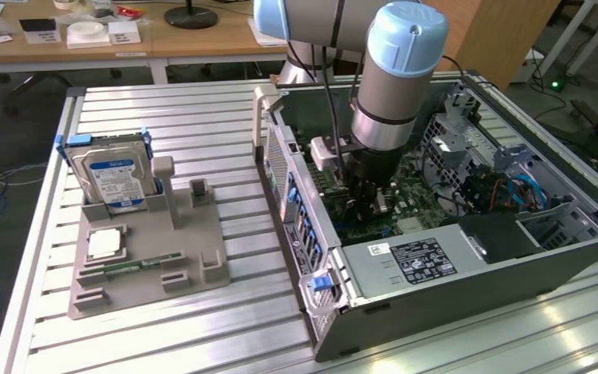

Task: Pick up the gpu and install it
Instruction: 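Insert the gpu into the slot, then press down on the gpu until it lock into place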

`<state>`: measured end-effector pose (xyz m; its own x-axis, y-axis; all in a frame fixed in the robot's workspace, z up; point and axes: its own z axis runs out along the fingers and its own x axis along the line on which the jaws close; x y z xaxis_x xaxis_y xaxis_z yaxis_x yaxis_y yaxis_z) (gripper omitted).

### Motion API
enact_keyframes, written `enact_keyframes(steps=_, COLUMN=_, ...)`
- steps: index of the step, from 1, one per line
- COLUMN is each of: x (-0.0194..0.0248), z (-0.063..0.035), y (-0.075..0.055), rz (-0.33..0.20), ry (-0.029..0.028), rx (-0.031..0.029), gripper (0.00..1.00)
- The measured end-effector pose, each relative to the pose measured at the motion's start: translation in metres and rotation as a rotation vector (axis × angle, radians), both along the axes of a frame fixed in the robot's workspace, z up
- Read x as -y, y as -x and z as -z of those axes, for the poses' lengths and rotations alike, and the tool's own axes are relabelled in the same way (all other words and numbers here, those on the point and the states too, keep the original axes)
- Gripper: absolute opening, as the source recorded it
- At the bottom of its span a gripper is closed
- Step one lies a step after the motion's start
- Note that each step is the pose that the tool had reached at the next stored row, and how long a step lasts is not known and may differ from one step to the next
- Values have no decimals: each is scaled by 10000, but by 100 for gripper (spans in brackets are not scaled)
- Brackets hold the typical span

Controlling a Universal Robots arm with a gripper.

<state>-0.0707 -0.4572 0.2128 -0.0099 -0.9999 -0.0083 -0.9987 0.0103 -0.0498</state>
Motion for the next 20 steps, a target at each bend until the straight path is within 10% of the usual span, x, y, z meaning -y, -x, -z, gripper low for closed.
enact_keyframes(steps=10, x=-1, z=-10, y=-1, rz=0, ry=-7, rx=25, gripper=35)
enact_keyframes(steps=20, x=-2, z=-243, y=-1, rz=0, ry=-5, rx=148, gripper=35)
